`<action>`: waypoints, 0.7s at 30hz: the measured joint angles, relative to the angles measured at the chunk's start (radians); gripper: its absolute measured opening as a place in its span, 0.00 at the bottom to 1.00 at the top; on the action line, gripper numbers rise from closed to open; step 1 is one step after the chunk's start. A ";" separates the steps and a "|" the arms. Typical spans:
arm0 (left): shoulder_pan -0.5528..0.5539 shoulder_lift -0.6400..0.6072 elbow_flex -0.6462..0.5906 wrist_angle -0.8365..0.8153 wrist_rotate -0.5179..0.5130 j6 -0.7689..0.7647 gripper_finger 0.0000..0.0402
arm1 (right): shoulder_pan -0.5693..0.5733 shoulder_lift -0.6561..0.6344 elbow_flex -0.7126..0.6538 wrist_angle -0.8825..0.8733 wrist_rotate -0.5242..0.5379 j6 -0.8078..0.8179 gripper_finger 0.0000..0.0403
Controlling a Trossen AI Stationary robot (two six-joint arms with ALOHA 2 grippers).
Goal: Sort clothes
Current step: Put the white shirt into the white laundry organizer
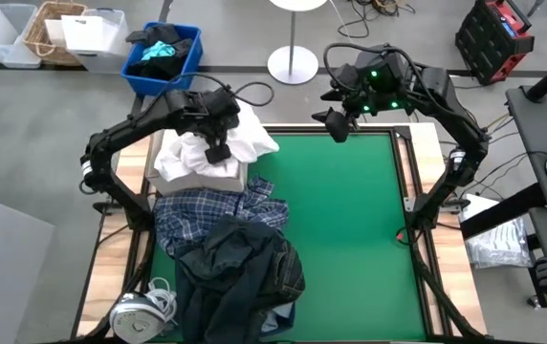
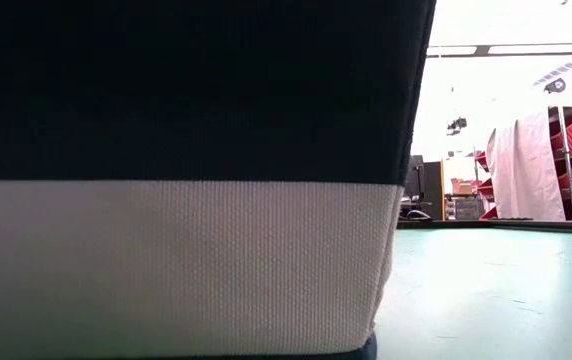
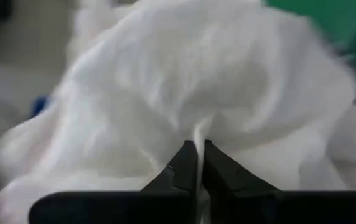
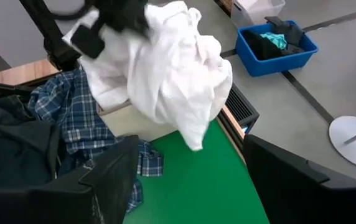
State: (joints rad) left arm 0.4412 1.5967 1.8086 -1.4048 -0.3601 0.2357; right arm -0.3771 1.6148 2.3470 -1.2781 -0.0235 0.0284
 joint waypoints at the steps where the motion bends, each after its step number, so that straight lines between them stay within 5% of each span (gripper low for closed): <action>1: 0.001 0.000 0.023 -0.025 -0.051 -0.014 0.00 | 0.000 0.000 0.000 0.000 0.000 0.000 0.70; 7: 0.039 0.001 0.218 -0.172 -0.273 -0.103 0.00 | 0.000 0.000 0.000 0.003 0.001 -0.002 0.66; 15: 0.105 -0.010 0.346 -0.166 -0.354 -0.072 0.00 | 0.000 0.013 -0.001 0.004 0.000 0.002 0.61; 18: 0.154 -0.010 0.337 -0.167 -0.263 0.014 0.00 | 0.000 0.017 -0.002 0.004 0.001 0.003 0.60; 21: 0.223 -0.010 0.291 -0.167 0.011 0.009 0.00 | 0.000 0.023 -0.002 0.004 0.000 0.004 0.59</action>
State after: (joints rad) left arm 0.6646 1.5862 2.0997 -1.5713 -0.3494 0.2450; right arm -0.3771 1.6382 2.3447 -1.2744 -0.0231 0.0326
